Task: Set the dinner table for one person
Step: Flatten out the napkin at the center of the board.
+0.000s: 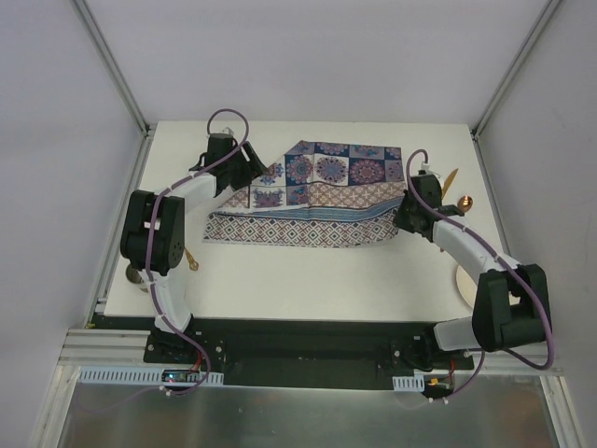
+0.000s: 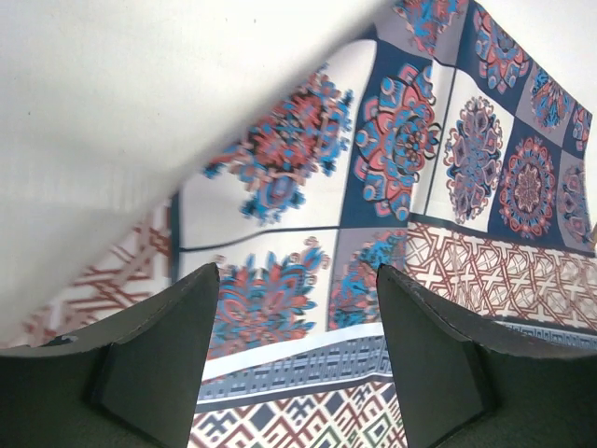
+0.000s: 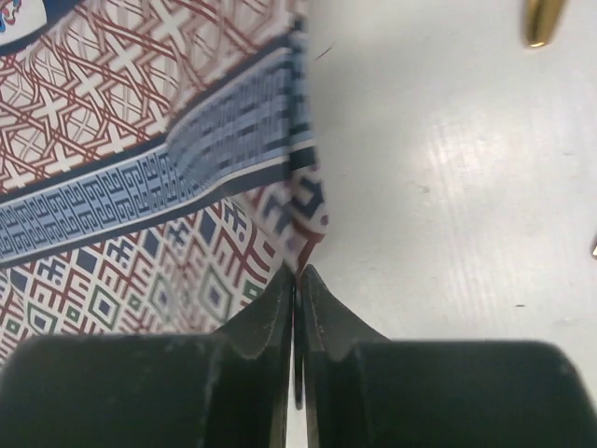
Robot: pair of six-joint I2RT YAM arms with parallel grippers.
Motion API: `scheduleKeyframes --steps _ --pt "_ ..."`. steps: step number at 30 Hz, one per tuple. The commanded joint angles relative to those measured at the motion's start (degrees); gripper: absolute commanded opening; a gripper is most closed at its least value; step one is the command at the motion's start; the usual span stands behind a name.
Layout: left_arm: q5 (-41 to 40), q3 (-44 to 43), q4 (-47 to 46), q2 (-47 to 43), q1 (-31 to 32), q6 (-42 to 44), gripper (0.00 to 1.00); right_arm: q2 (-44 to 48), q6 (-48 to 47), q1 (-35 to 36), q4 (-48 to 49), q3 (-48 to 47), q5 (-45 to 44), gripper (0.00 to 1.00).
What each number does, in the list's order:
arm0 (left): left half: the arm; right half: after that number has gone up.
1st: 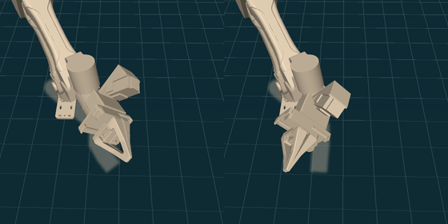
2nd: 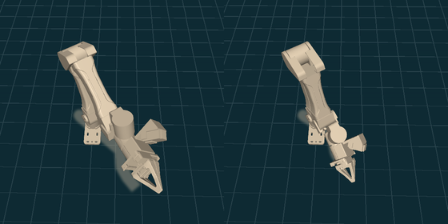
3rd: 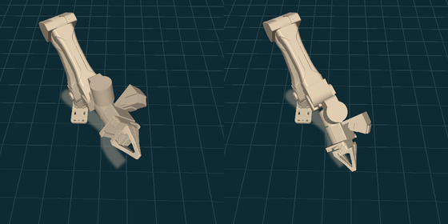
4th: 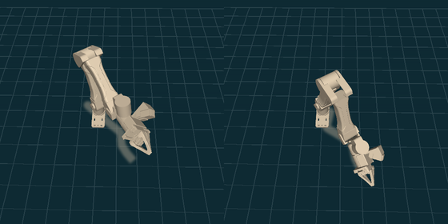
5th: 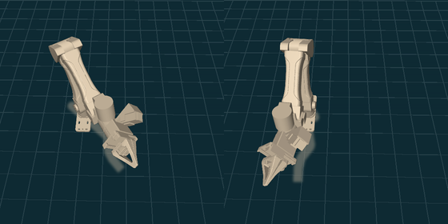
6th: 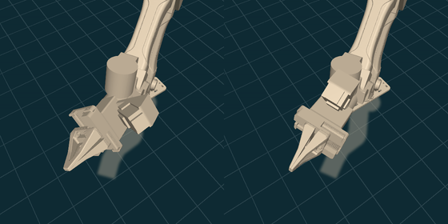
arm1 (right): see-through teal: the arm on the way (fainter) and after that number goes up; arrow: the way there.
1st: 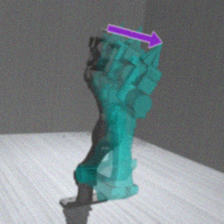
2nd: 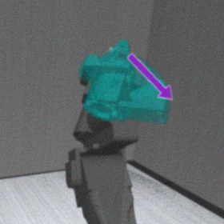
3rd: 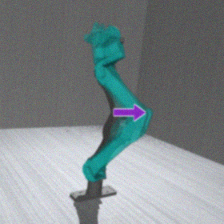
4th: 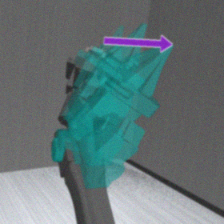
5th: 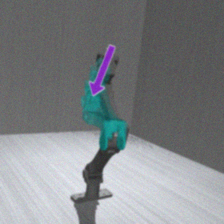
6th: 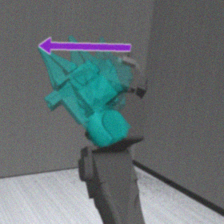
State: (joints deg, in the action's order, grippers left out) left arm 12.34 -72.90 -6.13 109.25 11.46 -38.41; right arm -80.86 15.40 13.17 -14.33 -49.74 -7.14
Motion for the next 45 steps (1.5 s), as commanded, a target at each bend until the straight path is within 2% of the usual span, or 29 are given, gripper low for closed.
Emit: scheduleKeyframes --steps 1,5,8,12,16,24,33,45 --pt "-0.3 -0.1 0.2 -2.2 0.5 0.5 0.67 1.4 -2.4 -1.0 -5.6 -0.8 -7.5 0.16" --pt "-0.9 0.8 0.2 -3.4 0.6 1.1 0.67 -0.3 -1.6 -1.0 -8.5 -3.0 -6.2 0.34" --pt "-1.2 1.0 0.2 -4.0 0.6 1.3 0.67 1.0 -0.7 -1.0 -9.8 -3.3 -7.7 0.40" --pt "-1.2 1.1 0.2 -3.7 0.7 1.3 0.68 5.1 0.2 -1.0 -10.4 -3.0 -10.7 0.40" --pt "0.1 0.3 0.2 -2.5 0.9 0.4 0.67 6.1 -0.2 -0.8 -7.7 -2.0 -8.3 0.41" --pt "4.4 -3.6 -0.5 0.1 5.9 0.7 0.68 -7.8 0.7 1.9 -1.1 -5.7 -2.3 0.38" --pt "15.7 -14.6 2.0 10.5 10.7 3.3 0.68 -14.8 1.8 4.5 1.8 -11.7 3.5 0.38" --pt "15.9 -15.2 2.1 14.3 13.0 4.4 0.68 -26.4 1.8 6.4 1.7 -25.9 10.3 0.38"
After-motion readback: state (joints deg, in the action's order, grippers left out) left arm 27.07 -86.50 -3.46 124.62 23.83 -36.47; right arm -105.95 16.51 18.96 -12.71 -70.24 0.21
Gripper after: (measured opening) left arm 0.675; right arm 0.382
